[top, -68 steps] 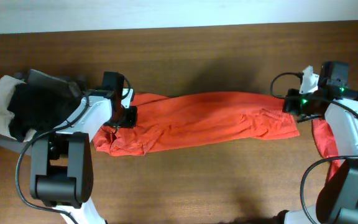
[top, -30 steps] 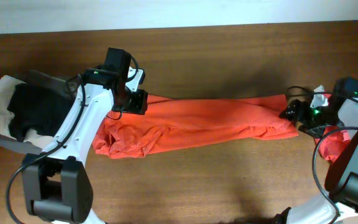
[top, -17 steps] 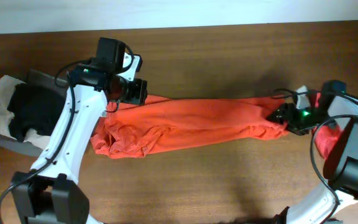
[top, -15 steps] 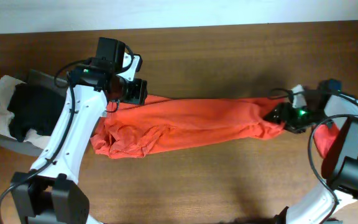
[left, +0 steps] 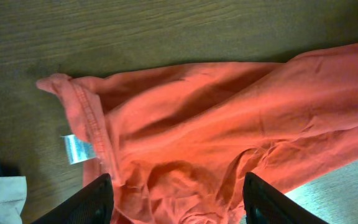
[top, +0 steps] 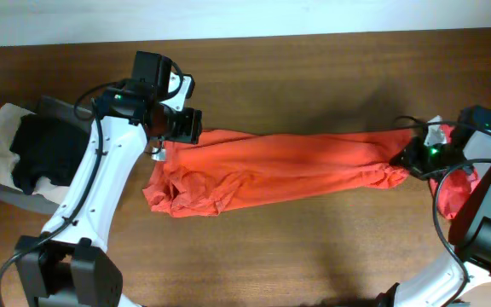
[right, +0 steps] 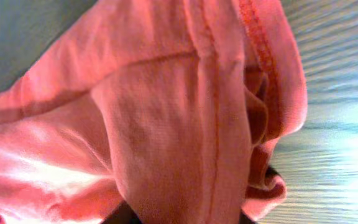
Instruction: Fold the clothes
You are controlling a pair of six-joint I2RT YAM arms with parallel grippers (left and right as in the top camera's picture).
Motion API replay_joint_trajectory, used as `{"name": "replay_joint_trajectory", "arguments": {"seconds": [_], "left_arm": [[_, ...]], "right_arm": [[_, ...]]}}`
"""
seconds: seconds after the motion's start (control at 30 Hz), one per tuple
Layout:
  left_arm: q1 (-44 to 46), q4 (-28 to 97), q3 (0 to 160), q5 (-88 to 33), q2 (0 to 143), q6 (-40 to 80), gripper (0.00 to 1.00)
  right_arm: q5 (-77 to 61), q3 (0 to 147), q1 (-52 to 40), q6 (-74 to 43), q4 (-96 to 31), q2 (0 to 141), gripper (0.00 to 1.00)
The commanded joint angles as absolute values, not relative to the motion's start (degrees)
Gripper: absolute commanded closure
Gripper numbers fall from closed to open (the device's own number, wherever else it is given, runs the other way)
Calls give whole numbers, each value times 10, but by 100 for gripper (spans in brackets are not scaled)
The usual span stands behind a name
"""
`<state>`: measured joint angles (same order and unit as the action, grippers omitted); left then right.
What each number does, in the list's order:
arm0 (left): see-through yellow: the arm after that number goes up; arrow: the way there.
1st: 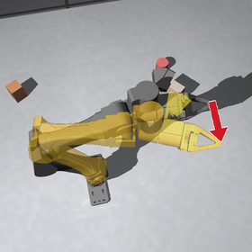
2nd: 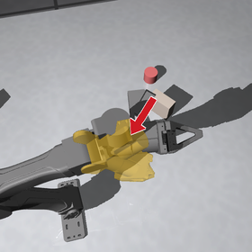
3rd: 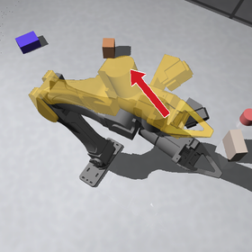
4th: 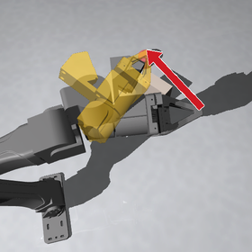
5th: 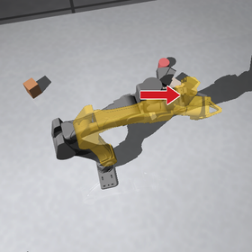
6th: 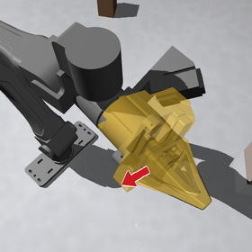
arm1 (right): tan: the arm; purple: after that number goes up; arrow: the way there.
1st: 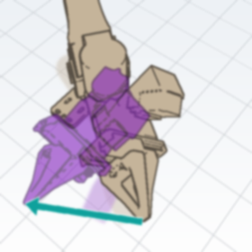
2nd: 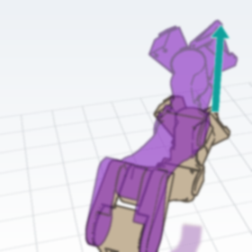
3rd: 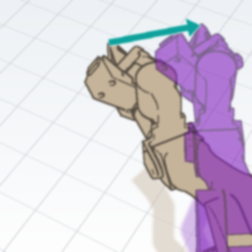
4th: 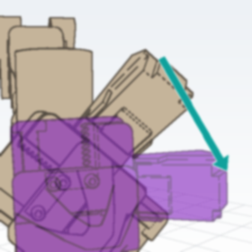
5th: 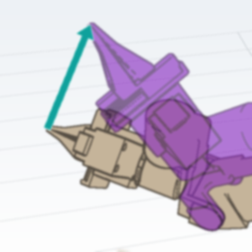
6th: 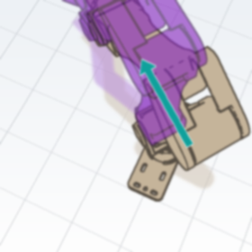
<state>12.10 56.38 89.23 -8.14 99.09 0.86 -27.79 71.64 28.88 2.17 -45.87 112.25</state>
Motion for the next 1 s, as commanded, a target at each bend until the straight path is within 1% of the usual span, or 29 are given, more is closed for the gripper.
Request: {"name": "replay_joint_trajectory", "arguments": {"seconds": [0.0, 0.03, 0.07, 0.1, 0.13, 0.17, 0.2, 0.33, 0.4, 0.43, 0.5, 0.67, 0.77, 0.97], "left_arm": [[119, 562, 902, -68, 983, 4, 33], [119, 562, 901, -54, 985, 11, 33], [119, 564, 901, -42, 985, 30, 33], [117, 566, 900, -33, 985, 52, 33], [113, 571, 900, -28, 985, 76, 33], [108, 577, 900, -23, 985, 99, 33], [100, 583, 900, -18, 985, 121, 33], [64, 602, 894, -20, 985, 166, 33], [45, 605, 879, -31, 985, 167, 32], [37, 603, 868, -39, 986, 166, 30], [25, 585, 840, -75, 988, 131, 29], [13, 492, 752, -175, 1011, -9, 29], [8, 475, 737, -175, 1043, -38, 28], [-22, 445, 737, -174, 1106, -50, 28]], "right_arm": [[-265, 729, 288, 0, -459, 1127, 53], [-274, 732, 286, -1, -464, 1127, 34], [-281, 736, 286, -1, -471, 1126, 25], [-282, 742, 286, -6, -479, 1123, 18], [-279, 747, 286, -17, -488, 1118, 15], [-263, 753, 288, -38, -501, 1110, 7], [-243, 760, 290, -59, -513, 1101, 2], [-154, 785, 302, -121, -561, 1056, 1], [-141, 794, 305, -128, -575, 1025, 1], [-146, 795, 305, -128, -577, 1010, 1], [-150, 795, 302, -128, -581, 981, 1], [-176, 795, 293, -126, -585, 931, 1], [-205, 795, 292, -124, -591, 921, 1], [-208, 795, 292, -123, -613, 921, 1]]}}
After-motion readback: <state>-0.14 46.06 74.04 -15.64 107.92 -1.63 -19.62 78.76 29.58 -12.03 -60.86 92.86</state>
